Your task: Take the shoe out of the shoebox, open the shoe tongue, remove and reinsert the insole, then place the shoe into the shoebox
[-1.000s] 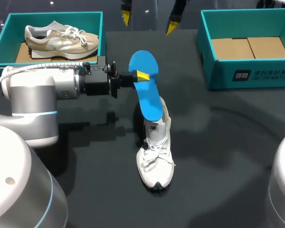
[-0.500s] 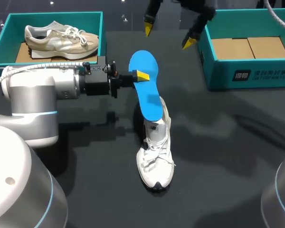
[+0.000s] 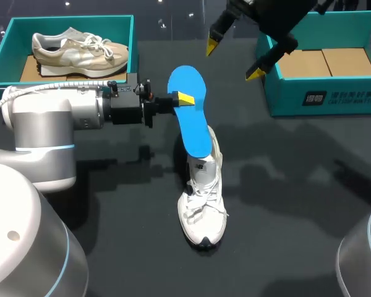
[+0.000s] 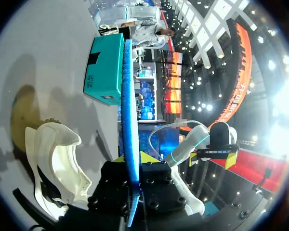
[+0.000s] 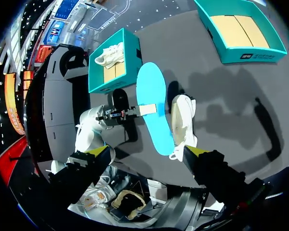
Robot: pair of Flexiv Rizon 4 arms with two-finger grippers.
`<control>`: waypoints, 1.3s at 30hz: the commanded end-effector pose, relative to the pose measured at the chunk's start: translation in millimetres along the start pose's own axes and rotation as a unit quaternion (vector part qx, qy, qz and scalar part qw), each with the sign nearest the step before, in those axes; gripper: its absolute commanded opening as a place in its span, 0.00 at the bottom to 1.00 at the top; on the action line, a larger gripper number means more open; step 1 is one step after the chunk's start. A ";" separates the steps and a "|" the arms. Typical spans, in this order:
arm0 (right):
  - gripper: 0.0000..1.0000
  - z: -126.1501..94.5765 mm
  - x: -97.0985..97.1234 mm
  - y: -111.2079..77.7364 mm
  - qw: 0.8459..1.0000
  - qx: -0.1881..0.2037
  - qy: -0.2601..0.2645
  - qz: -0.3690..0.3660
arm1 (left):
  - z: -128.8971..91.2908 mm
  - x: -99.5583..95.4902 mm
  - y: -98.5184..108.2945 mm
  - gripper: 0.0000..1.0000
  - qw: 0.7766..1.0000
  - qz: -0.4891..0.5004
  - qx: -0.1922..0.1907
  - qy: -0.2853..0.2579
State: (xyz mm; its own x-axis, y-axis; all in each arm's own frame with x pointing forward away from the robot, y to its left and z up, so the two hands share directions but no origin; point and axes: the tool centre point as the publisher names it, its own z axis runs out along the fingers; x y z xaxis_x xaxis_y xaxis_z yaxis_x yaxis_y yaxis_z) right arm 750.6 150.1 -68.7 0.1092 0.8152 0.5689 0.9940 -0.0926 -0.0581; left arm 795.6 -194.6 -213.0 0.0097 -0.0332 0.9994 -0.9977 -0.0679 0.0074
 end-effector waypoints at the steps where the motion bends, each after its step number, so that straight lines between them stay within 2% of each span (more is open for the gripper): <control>1: 1.00 9.4 -11.1 -0.3 0.980 -0.005 0.199 0.001 | 0.7 -0.8 0.3 0.00 1.000 0.000 0.001 0.000; 17: 1.00 29.7 -29.9 4.3 0.963 0.001 0.268 0.010 | 0.7 -0.8 0.3 0.00 1.000 0.000 0.001 0.000; 23: 1.00 43.4 -38.3 4.2 0.955 0.003 0.298 0.011 | 0.7 -0.8 0.3 0.00 1.000 0.000 0.001 0.000; 39: 1.00 60.6 -47.8 4.5 0.946 0.007 0.323 0.011 | 0.7 -0.8 0.3 0.00 1.000 0.000 0.001 0.000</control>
State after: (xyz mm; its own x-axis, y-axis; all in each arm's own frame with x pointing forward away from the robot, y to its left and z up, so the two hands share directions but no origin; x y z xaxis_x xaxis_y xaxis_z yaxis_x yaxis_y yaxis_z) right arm 752.1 144.0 -141.3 0.1113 0.3417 0.9332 0.9923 -0.0889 -0.0858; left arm 795.5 -194.6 -213.0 0.0096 -0.0331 0.9994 -0.9977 -0.0679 0.0074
